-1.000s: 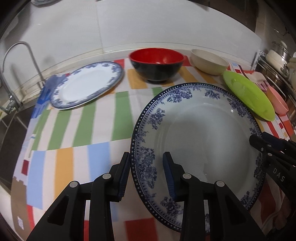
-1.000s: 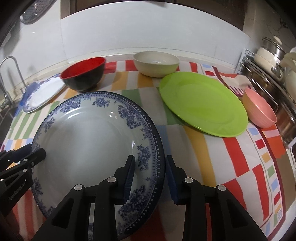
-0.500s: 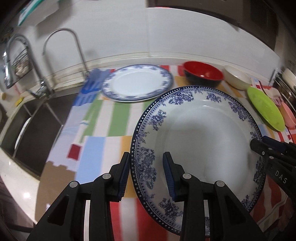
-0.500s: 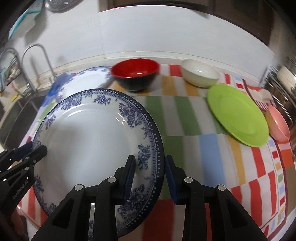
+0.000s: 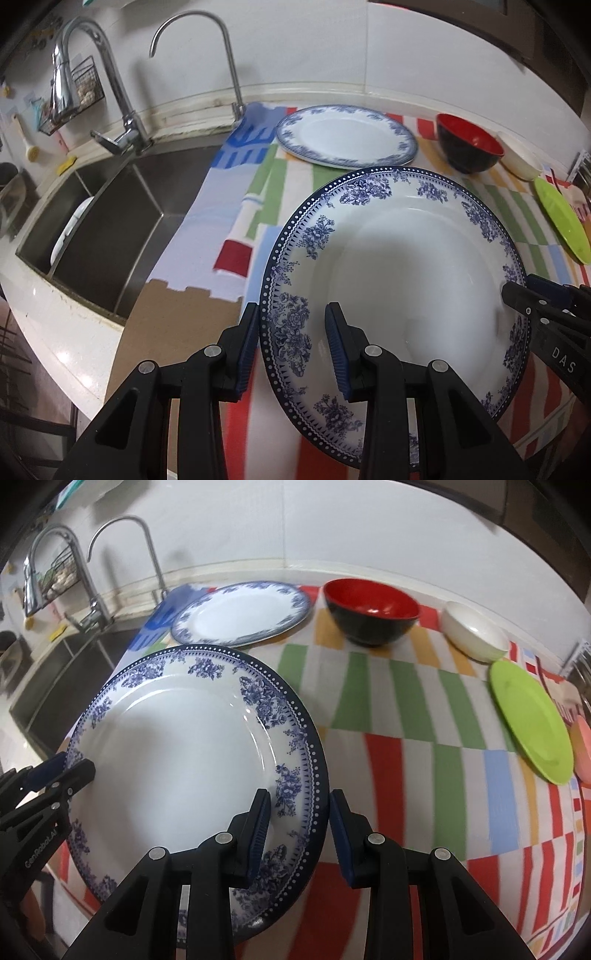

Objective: Organize plates and bowls

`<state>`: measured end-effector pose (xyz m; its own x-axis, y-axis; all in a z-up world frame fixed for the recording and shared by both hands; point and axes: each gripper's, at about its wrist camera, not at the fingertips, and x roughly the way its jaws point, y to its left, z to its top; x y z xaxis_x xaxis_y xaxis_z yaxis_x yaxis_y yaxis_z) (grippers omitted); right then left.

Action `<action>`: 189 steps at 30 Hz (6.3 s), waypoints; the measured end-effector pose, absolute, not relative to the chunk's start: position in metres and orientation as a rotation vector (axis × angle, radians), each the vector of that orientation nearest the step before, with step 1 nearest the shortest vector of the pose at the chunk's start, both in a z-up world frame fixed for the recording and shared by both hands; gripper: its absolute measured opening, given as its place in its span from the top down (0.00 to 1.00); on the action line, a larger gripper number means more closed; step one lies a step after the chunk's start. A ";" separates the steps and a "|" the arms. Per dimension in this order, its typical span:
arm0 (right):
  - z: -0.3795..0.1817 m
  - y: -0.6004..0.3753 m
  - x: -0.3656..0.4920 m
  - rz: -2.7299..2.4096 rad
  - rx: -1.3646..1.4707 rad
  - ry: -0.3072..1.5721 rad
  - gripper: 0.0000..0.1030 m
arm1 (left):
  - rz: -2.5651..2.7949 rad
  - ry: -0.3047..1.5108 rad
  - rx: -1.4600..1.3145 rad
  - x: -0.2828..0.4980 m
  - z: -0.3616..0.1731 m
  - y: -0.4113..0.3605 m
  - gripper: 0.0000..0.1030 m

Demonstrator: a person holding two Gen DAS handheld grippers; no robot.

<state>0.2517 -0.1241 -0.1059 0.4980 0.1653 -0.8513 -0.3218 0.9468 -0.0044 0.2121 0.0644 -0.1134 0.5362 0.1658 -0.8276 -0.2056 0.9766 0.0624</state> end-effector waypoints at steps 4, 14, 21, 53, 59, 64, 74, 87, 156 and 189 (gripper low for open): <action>-0.113 -0.114 0.251 0.299 -0.176 1.036 0.67 | 0.217 0.998 -0.048 0.212 -0.121 0.074 0.65; -0.129 -0.100 0.249 0.283 -0.179 1.075 0.67 | 0.202 1.032 -0.049 0.217 -0.136 0.086 0.65; -0.135 -0.096 0.250 0.272 -0.183 1.085 0.66 | 0.189 1.051 -0.055 0.220 -0.143 0.088 0.65; -0.050 -0.082 0.272 0.300 -0.142 0.746 0.43 | 0.208 0.723 -0.030 0.240 -0.049 0.105 0.17; -0.029 -0.074 0.289 0.314 -0.124 0.665 0.43 | 0.246 0.637 0.002 0.251 -0.029 0.112 0.16; -0.021 -0.063 0.305 0.337 -0.128 0.621 0.43 | 0.259 0.605 0.005 0.270 -0.023 0.119 0.15; -0.036 -0.046 0.357 0.348 -0.125 0.622 0.43 | 0.256 0.625 0.039 0.325 -0.038 0.129 0.15; -0.083 -0.022 0.431 0.319 -0.116 0.737 0.44 | 0.223 0.690 0.070 0.402 -0.082 0.142 0.15; -0.104 0.073 0.566 0.401 -0.586 1.226 0.66 | 0.098 0.980 -0.007 0.503 -0.152 0.143 0.64; -0.137 0.060 0.634 0.477 -0.704 1.572 0.59 | 0.058 1.099 0.021 0.535 -0.167 0.133 0.63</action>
<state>0.6335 0.0605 -0.1371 -0.0258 -0.1601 -0.9868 -0.6814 0.7251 -0.0998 0.5352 0.1330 -0.1666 0.4535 0.0573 -0.8894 -0.0361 0.9983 0.0459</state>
